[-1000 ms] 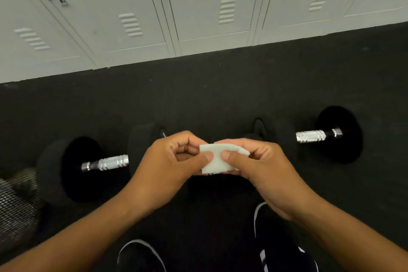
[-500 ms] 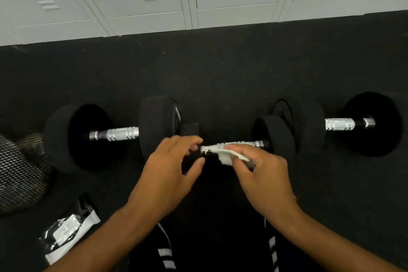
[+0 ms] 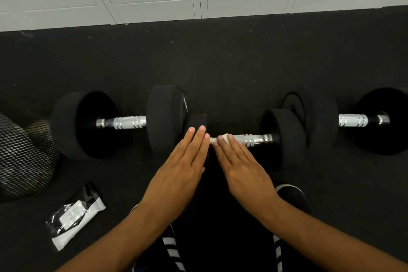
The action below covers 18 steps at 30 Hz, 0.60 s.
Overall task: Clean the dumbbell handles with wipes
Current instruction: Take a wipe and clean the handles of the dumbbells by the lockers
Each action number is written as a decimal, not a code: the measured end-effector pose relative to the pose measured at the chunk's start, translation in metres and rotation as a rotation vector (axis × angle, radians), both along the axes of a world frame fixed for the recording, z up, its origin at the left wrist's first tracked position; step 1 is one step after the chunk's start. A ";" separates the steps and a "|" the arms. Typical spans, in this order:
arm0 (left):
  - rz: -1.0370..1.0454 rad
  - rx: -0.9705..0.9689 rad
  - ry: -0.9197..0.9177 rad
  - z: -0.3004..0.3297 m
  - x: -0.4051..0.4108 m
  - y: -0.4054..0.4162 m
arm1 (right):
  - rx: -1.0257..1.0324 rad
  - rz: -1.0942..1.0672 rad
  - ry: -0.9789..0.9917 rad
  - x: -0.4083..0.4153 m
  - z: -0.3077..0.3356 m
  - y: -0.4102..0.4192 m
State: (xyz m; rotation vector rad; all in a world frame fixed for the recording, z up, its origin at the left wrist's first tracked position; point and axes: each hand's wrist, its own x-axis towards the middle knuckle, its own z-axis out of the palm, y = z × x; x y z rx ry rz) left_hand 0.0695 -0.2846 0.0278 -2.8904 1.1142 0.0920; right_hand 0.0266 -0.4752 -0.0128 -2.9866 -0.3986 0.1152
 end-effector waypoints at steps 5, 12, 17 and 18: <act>0.020 0.004 0.002 0.000 0.001 -0.003 | 0.056 -0.056 0.169 0.023 0.009 0.010; 0.015 -0.020 -0.007 0.000 0.002 -0.002 | 0.033 -0.057 0.201 0.022 0.019 0.011; 0.018 0.003 -0.011 -0.003 0.000 -0.002 | 0.026 -0.086 0.169 0.007 0.015 0.018; 0.024 -0.005 -0.008 -0.002 0.001 -0.003 | 0.026 -0.077 0.188 0.015 0.016 0.018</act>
